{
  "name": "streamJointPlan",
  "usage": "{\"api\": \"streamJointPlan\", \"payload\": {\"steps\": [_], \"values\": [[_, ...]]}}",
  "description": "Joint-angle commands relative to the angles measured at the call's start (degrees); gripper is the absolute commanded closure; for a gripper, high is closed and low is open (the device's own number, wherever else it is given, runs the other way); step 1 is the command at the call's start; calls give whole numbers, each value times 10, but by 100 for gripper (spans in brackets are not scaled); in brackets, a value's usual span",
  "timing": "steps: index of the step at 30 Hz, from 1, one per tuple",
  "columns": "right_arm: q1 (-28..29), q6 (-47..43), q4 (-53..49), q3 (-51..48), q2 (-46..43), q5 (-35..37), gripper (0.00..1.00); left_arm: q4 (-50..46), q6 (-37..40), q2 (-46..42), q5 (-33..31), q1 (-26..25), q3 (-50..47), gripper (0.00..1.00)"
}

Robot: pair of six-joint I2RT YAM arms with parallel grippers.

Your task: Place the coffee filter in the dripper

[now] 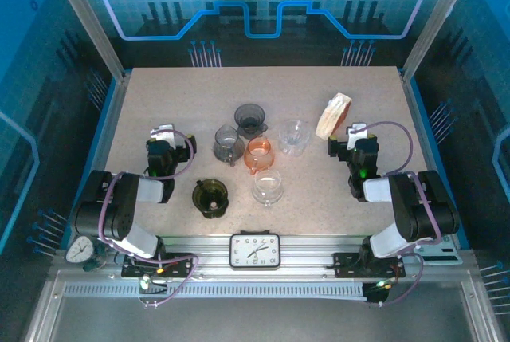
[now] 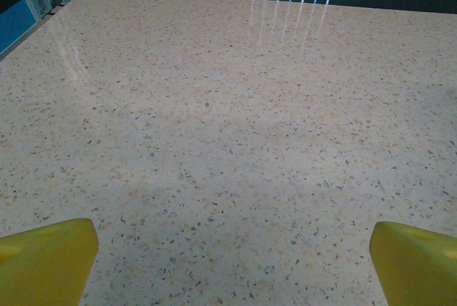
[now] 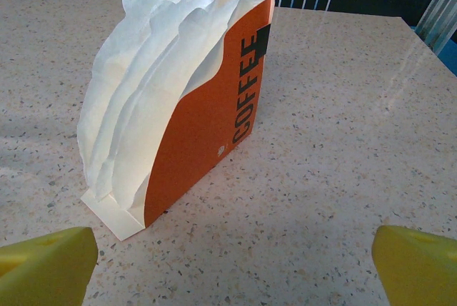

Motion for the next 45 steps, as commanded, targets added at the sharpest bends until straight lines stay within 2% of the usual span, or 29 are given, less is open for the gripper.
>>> {"api": "streamJointPlan", "payload": {"steps": [1,11,13,14,16,18,20,24,28,30,32,33,35,37,38,40,42,43,45], "values": [[9,-7,24,3,5,5,0,7,7,4,13,-2,11,1],[3,0,26,0,3,-6,0,10,6,2,10,-2,10,1],[2,9,15,-8,-20,6,0,-21,-13,-21,-30,-1,12,1],[-1,5,29,-17,-27,-11,0,-22,-11,-29,-20,1,11,1],[9,-8,47,-29,-37,3,0,-53,-7,-51,-18,-1,20,1],[17,-12,7,-21,-66,18,0,-114,-11,-87,-27,-1,35,1],[18,-6,-78,7,-94,22,0,-176,-17,-116,-44,0,60,1],[25,24,-215,72,-120,70,0,-220,-56,-165,-51,0,82,1],[56,53,-243,86,-150,164,0,-278,-148,-202,-86,1,118,1],[71,81,-257,100,-156,218,0,-338,-260,-214,-139,2,142,1],[69,166,-314,127,-158,230,0,-479,-427,-231,-197,4,176,1],[63,218,-375,143,-160,213,0,-505,-458,-238,-196,8,181,1],[40,269,-458,175,-157,99,0,-465,-435,-256,-129,17,164,1],[14,256,-442,176,-142,-59,0,-453,-452,-269,-93,18,153,1],[11,271,-438,177,-130,-90,0,-449,-456,-273,-66,19,152,1],[15,301,-439,176,-118,-99,0,-460,-467,-279,-26,19,159,1],[31,294,-416,161,-125,-92,0,-464,-473,-287,19,20,163,1],[49,281,-426,161,-137,-54,0,-463,-473,-296,43,19,162,1],[100,249,-448,165,-160,84,0,-454,-476,-313,85,19,158,1]]}}
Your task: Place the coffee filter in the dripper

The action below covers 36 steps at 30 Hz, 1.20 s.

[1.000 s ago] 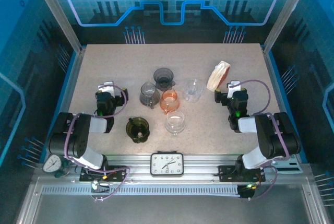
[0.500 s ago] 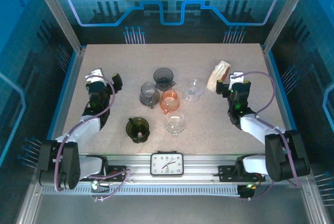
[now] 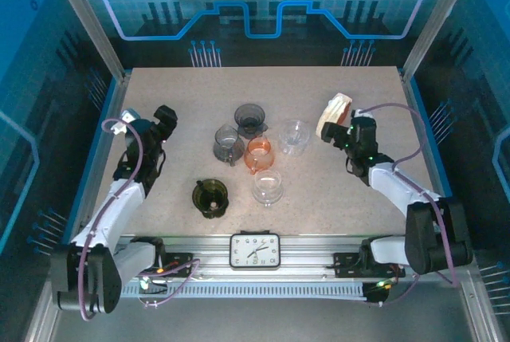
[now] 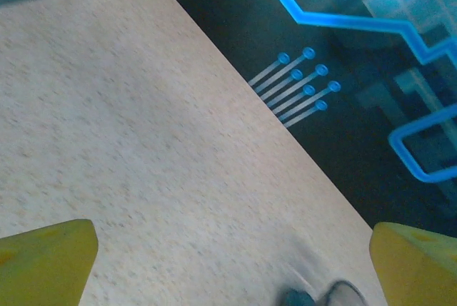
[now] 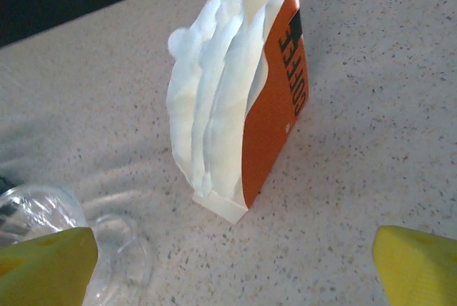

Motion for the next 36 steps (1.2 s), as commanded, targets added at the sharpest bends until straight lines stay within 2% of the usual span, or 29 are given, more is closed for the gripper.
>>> {"api": "streamJointPlan", "payload": {"steps": [1,2,3,4,7,8,12,14,16,20,36], "values": [[72,-21,-15,-4,-36,153,0,1,-25,-38,105,3,-6,1],[85,-13,-5,-9,-38,191,0,1,-21,-48,122,2,-7,1],[84,5,-13,-7,-41,185,0,-2,-15,-55,139,1,-7,1],[75,17,-18,-7,-43,142,0,-14,-8,-59,160,0,-3,1],[37,17,-2,-11,-41,-58,0,-101,23,-68,200,-2,27,1],[33,9,-22,5,-35,-102,0,-133,34,-72,209,-3,36,1],[68,-28,-109,60,2,-175,4,-249,63,-90,248,-12,59,2],[86,-36,-118,72,28,-265,3,-309,79,-97,257,-26,71,5],[111,-36,-115,73,49,-315,0,-364,88,-101,249,-43,82,9],[173,-50,-103,74,77,-332,0,-439,101,-122,220,-76,92,12],[269,-65,-87,66,113,-389,8,-461,73,-150,247,-90,56,22]]}}
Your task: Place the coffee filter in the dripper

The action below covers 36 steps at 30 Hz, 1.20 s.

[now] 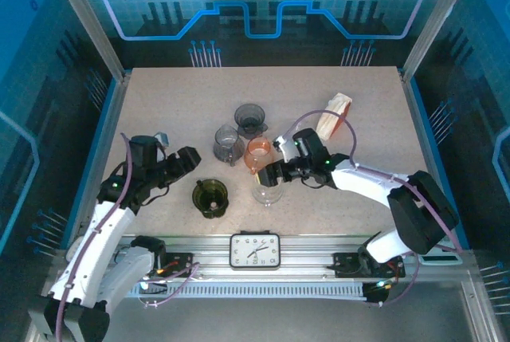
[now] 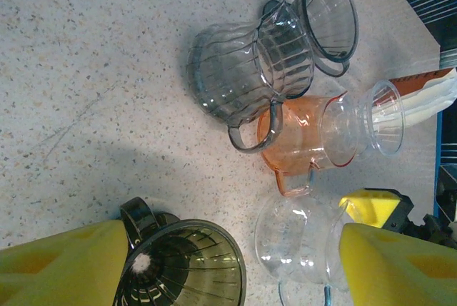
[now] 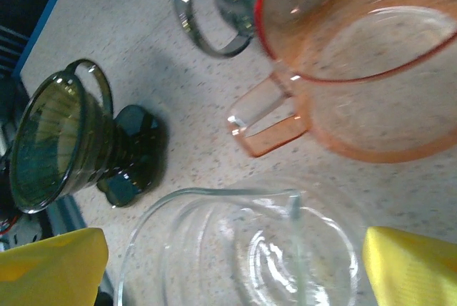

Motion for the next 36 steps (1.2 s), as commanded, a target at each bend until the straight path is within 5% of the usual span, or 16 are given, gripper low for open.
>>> {"api": "streamJointPlan", "payload": {"steps": [1,10,19,27,36], "values": [[25,-4,4,-1,8,-20,8,-19,-3,-7,19,-5,-12,22],[58,12,6,-8,-13,18,9,-16,-8,-11,23,-10,-24,24],[-14,26,-127,39,-94,216,8,20,-24,-21,10,-15,-29,20],[-120,38,-202,136,-11,305,16,59,-31,-20,-2,-15,-36,10],[-165,42,-209,235,126,294,28,58,-15,-21,1,-15,-30,10]]}}
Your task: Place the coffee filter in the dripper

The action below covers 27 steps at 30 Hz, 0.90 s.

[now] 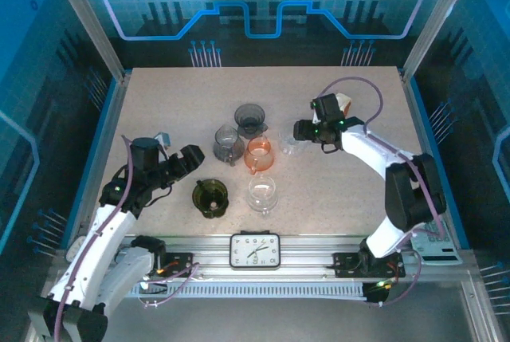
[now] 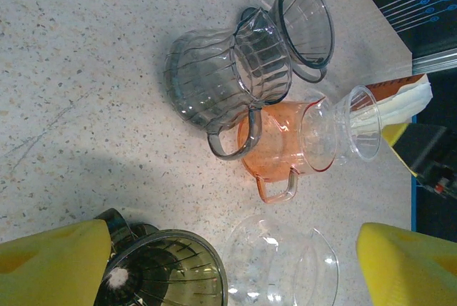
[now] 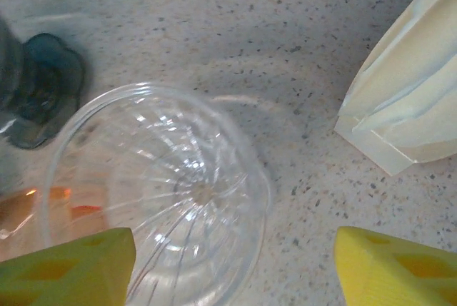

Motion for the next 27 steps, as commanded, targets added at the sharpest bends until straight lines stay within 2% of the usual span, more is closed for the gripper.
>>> {"api": "streamJointPlan", "payload": {"steps": [1,8,22,27], "values": [[-3,2,-20,33,30,6,30,2,10,-7,-3,-2,-4,9],[-5,17,-25,39,62,5,54,-6,20,-13,-8,-3,-2,9],[-31,21,-21,22,43,-43,99,-8,21,-13,-9,-3,2,7],[-40,0,-35,16,8,-46,100,-7,20,-14,-7,-3,3,3]]}}
